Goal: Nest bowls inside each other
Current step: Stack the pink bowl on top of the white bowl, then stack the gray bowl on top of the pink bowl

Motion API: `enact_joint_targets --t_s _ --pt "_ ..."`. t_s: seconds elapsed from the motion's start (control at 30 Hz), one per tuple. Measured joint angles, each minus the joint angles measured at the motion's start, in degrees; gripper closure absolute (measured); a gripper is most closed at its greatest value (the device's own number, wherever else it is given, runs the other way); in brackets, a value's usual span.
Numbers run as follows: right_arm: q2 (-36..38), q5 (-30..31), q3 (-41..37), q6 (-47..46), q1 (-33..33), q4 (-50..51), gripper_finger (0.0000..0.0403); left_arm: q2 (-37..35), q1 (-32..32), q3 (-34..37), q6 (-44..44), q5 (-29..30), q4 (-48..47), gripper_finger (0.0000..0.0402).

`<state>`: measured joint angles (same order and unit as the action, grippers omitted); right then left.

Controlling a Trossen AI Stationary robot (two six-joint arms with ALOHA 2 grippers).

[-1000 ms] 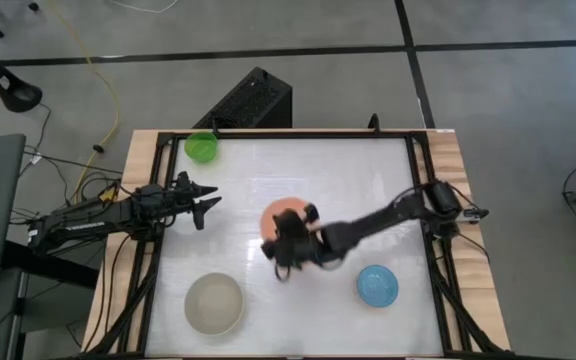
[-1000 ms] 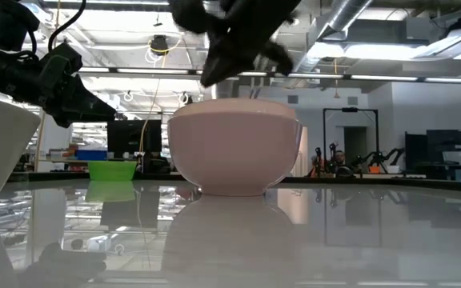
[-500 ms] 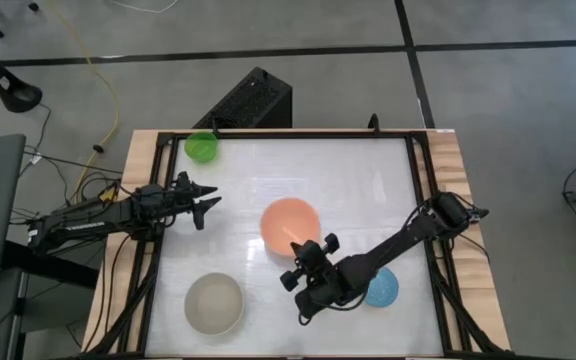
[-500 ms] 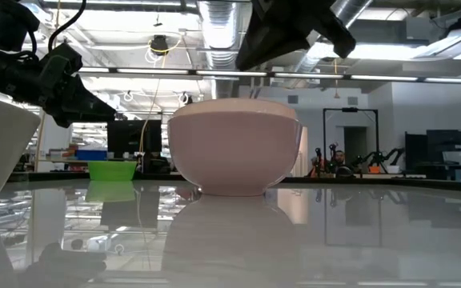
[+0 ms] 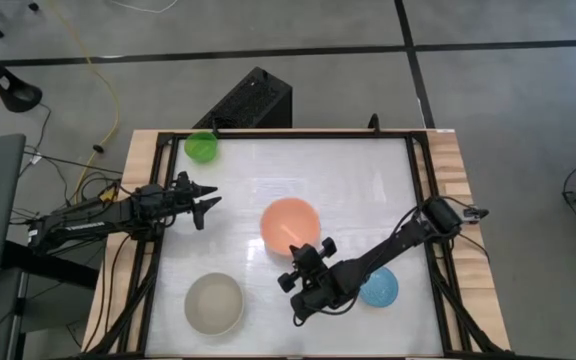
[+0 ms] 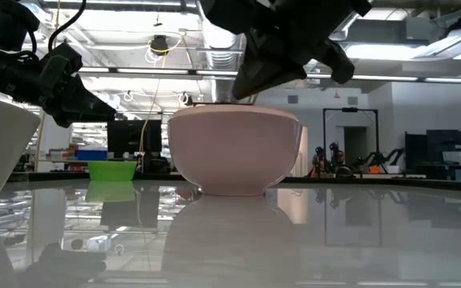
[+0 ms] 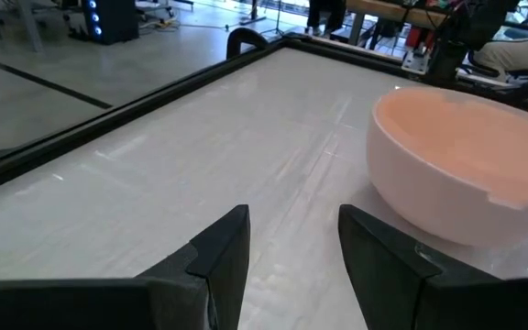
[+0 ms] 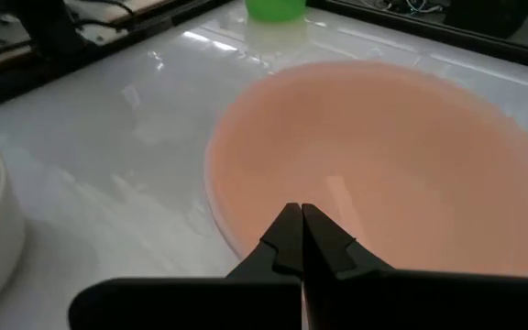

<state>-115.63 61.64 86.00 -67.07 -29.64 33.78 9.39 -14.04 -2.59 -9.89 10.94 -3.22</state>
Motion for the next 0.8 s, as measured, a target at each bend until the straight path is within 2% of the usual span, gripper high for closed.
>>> enact_joint_targets --t_s 0.23,0.4,0.47,0.6,0.67,0.8 --pt "0.0 1.2 0.0 0.5 0.1 -1.3 0.0393 0.0 0.0 0.0 0.0 0.0 0.0 0.0244" --pt "0.5 1.3 2.2 8.9 0.5 -9.6 0.0393 0.0 0.0 0.0 0.0 0.0 0.0 0.0244" --pt "0.4 -3.2 4.4 15.7 1.3 -14.6 0.0393 0.0 0.0 0.0 0.0 0.0 0.0 0.0244" --pt "0.2 -15.9 8.1 27.7 3.8 -25.2 0.0393 0.0 0.0 0.0 0.0 0.0 0.0 0.0244" --pt "0.2 -22.5 9.3 29.4 5.2 -28.6 0.0393 0.0 0.0 0.0 0.0 0.0 0.0 0.0244" --pt "0.1 -31.4 11.6 29.6 7.2 -31.2 0.039 0.0 0.0 0.0 0.0 0.0 0.0 0.0244"
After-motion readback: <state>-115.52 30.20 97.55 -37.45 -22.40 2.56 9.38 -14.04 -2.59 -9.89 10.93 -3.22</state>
